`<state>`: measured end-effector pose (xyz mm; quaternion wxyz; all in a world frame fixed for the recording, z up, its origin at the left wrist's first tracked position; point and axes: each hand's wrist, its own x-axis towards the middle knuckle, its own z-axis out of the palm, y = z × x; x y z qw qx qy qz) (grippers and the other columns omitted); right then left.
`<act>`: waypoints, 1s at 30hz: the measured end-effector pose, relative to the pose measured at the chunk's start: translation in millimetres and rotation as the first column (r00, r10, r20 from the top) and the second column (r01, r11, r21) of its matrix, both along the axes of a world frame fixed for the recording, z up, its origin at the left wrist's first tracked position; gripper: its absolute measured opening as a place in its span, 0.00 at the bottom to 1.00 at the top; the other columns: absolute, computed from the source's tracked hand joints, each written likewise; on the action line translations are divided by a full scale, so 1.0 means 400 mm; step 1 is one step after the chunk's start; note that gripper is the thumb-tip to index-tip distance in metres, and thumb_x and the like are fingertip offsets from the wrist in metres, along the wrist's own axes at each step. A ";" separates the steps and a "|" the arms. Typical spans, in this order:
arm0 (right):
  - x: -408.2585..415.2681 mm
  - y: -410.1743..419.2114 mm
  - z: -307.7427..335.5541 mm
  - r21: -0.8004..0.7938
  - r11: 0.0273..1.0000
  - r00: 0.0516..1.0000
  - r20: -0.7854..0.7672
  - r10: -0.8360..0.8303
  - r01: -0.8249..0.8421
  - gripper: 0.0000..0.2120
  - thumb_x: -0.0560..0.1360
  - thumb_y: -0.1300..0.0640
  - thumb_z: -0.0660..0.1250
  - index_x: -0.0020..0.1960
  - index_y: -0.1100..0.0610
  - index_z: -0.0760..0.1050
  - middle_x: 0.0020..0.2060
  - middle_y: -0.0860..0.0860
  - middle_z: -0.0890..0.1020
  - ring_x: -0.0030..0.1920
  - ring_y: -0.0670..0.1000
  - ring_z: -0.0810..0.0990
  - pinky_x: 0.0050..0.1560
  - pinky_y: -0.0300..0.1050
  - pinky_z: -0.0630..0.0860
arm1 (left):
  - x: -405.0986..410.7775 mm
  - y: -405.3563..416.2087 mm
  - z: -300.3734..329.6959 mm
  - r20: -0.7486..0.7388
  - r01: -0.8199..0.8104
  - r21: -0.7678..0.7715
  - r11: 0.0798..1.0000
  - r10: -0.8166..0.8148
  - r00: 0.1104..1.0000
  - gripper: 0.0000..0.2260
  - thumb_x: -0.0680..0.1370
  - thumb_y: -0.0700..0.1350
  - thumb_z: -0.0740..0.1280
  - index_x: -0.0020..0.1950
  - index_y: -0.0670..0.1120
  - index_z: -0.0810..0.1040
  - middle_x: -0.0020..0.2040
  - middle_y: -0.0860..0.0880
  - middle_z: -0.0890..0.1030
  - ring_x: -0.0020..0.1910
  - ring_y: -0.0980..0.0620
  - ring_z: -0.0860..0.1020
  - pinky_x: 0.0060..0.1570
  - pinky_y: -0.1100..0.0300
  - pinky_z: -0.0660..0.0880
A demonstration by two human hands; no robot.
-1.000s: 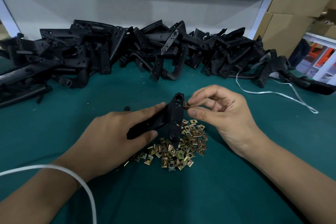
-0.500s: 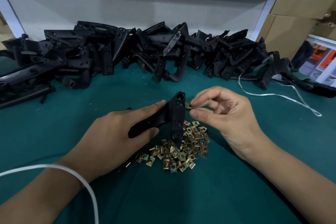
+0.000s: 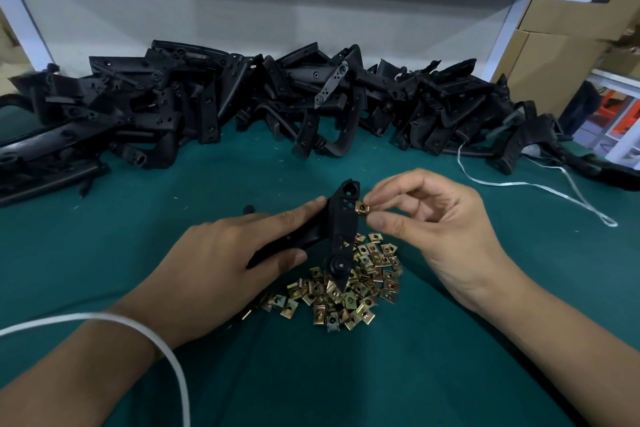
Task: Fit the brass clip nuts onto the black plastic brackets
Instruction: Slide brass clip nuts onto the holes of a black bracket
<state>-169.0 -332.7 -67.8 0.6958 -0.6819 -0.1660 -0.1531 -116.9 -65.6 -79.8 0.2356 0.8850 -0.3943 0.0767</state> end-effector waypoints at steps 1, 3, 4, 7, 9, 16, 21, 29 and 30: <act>-0.002 -0.002 0.001 0.008 1.000 1.000 -0.016 0.007 -0.007 0.10 0.70 0.69 0.77 0.49 0.58 0.85 0.47 0.55 0.87 0.48 0.51 0.86 0.51 0.41 0.82 | 0.000 0.001 0.000 -0.004 0.004 -0.010 1.000 -0.004 1.000 0.27 0.80 0.66 0.59 0.76 0.79 0.51 0.53 0.67 0.80 0.48 0.64 0.79 0.44 0.61 0.78; -0.005 -0.005 0.004 0.028 1.000 0.999 -0.041 0.015 -0.014 0.10 0.71 0.67 0.77 0.48 0.55 0.86 0.47 0.55 0.88 0.47 0.50 0.86 0.51 0.40 0.82 | 0.000 0.000 -0.001 -0.003 0.014 -0.005 1.000 -0.014 1.000 0.27 0.80 0.66 0.59 0.75 0.79 0.51 0.51 0.66 0.80 0.46 0.63 0.79 0.43 0.61 0.77; -0.006 -0.005 0.004 0.040 0.999 0.999 -0.051 0.017 -0.015 0.10 0.71 0.67 0.77 0.48 0.55 0.87 0.47 0.55 0.88 0.47 0.49 0.86 0.50 0.39 0.82 | 0.000 0.000 -0.001 -0.003 0.018 0.000 1.000 -0.018 1.000 0.27 0.80 0.66 0.59 0.75 0.79 0.51 0.50 0.64 0.80 0.45 0.62 0.78 0.43 0.60 0.78; -0.010 -0.005 0.005 0.072 0.997 0.996 -0.089 0.029 -0.023 0.09 0.68 0.63 0.80 0.46 0.54 0.87 0.46 0.55 0.88 0.45 0.49 0.87 0.49 0.39 0.82 | 0.002 0.003 -0.002 -0.004 0.032 -0.001 0.999 -0.032 0.999 0.27 0.80 0.65 0.59 0.75 0.79 0.52 0.46 0.60 0.79 0.43 0.59 0.78 0.42 0.56 0.79; -0.012 -0.006 0.004 0.086 0.996 0.993 -0.114 0.029 -0.019 0.08 0.67 0.62 0.80 0.45 0.54 0.87 0.45 0.56 0.88 0.44 0.49 0.87 0.48 0.39 0.83 | 0.000 0.003 -0.001 -0.003 0.042 0.010 0.999 -0.042 0.999 0.26 0.80 0.65 0.59 0.75 0.79 0.53 0.44 0.58 0.78 0.42 0.58 0.77 0.40 0.55 0.79; -0.003 0.004 -0.010 0.111 0.994 0.988 -0.154 0.000 0.017 0.13 0.65 0.64 0.80 0.47 0.57 0.82 0.48 0.56 0.86 0.43 0.53 0.87 0.49 0.44 0.84 | 0.000 0.003 0.001 0.072 0.042 0.072 0.996 -0.047 0.996 0.26 0.82 0.65 0.58 0.77 0.76 0.51 0.42 0.59 0.74 0.40 0.61 0.76 0.35 0.60 0.76; 0.005 -0.002 -0.018 0.050 0.997 0.991 -0.125 -0.046 0.052 0.13 0.67 0.63 0.80 0.47 0.56 0.80 0.42 0.53 0.84 0.38 0.50 0.85 0.47 0.42 0.83 | -0.005 -0.004 -0.002 0.116 0.011 0.094 0.996 -0.022 0.993 0.26 0.83 0.63 0.58 0.79 0.73 0.51 0.41 0.59 0.72 0.37 0.59 0.75 0.32 0.60 0.75; 0.017 -0.061 -0.022 -0.576 0.746 0.908 -0.015 -0.418 0.334 0.07 0.80 0.57 0.72 0.47 0.45 0.85 0.45 0.44 0.83 0.49 0.46 0.81 0.53 0.39 0.75 | 0.014 0.008 -0.021 -0.019 -0.093 -0.255 0.962 0.091 0.996 0.28 0.79 0.58 0.68 0.75 0.75 0.61 0.57 0.63 0.82 0.54 0.59 0.82 0.51 0.51 0.82; 0.013 -0.067 -0.023 -0.635 0.723 0.922 -0.045 -0.385 0.271 0.09 0.80 0.58 0.72 0.48 0.44 0.86 0.47 0.43 0.83 0.51 0.46 0.81 0.54 0.40 0.74 | 0.017 0.010 -0.022 -0.039 -0.109 -0.275 0.955 0.102 0.994 0.29 0.77 0.58 0.68 0.75 0.76 0.61 0.60 0.66 0.81 0.57 0.62 0.81 0.54 0.53 0.82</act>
